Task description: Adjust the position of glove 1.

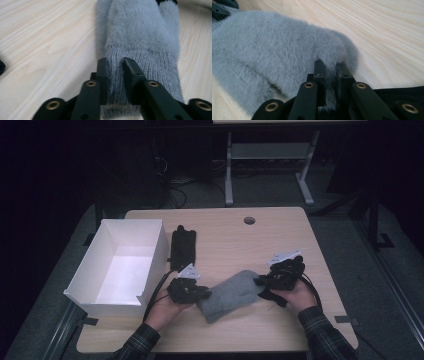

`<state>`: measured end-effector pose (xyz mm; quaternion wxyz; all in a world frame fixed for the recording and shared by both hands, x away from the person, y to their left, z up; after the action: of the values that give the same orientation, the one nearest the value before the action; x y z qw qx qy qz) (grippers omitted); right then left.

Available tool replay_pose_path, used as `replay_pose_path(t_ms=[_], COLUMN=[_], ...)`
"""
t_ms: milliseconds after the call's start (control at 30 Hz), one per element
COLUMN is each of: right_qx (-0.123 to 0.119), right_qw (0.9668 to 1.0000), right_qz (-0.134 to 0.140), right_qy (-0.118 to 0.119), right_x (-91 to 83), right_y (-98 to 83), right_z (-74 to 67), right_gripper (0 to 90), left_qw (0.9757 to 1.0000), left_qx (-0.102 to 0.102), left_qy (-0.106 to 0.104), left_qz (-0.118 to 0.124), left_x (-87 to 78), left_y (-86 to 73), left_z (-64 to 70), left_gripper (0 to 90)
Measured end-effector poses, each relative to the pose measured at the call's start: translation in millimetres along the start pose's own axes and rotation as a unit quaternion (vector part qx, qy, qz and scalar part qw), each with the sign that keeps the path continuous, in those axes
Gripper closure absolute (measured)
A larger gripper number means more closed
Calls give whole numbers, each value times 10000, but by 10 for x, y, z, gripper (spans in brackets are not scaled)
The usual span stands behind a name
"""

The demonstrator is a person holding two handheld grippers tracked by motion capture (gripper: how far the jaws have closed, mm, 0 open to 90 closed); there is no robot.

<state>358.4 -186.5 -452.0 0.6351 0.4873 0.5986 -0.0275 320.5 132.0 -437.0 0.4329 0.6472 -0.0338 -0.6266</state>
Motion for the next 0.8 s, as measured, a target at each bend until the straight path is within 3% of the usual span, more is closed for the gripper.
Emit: replay_pose_path(t_ms=[200, 267, 433, 600, 800], right_qx=[28, 29, -40, -39, 36], right_qw=[9998, 9996, 9988, 9995, 9999], right_qz=[181, 296, 492, 297, 93], right_qy=[-25, -12, 0, -51, -39], right_x=[-146, -208, -296, -216, -143], right_y=[47, 77, 271, 422, 368], right_z=[-14, -14, -25, -21, 16], right_gripper=[834, 835, 835, 834, 833], left_qw=[9987, 9985, 9959, 9972, 9967], left_qx=[-245, -248, -521, -535, -580], left_qy=[-362, -354, -595, -442, -532], left_qz=[269, 337, 438, 281, 220], left_x=[-209, -277, -337, -268, -215], left_y=[51, 57, 23, -33, -52], left_z=[52, 91, 125, 93, 32], left_gripper=[803, 803, 802, 800, 792])
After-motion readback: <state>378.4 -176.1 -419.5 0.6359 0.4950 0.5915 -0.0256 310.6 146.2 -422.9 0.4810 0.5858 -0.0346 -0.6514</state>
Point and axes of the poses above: each handheld gripper's, and its own axes: x roughly forward along the jaws, y roughly out of its top, z roughly to its right, the point moved 1 cm from there along x, roughly forward along the jaws, and after that the axes turned 7 degrees about -z, right-handed, at the moved point
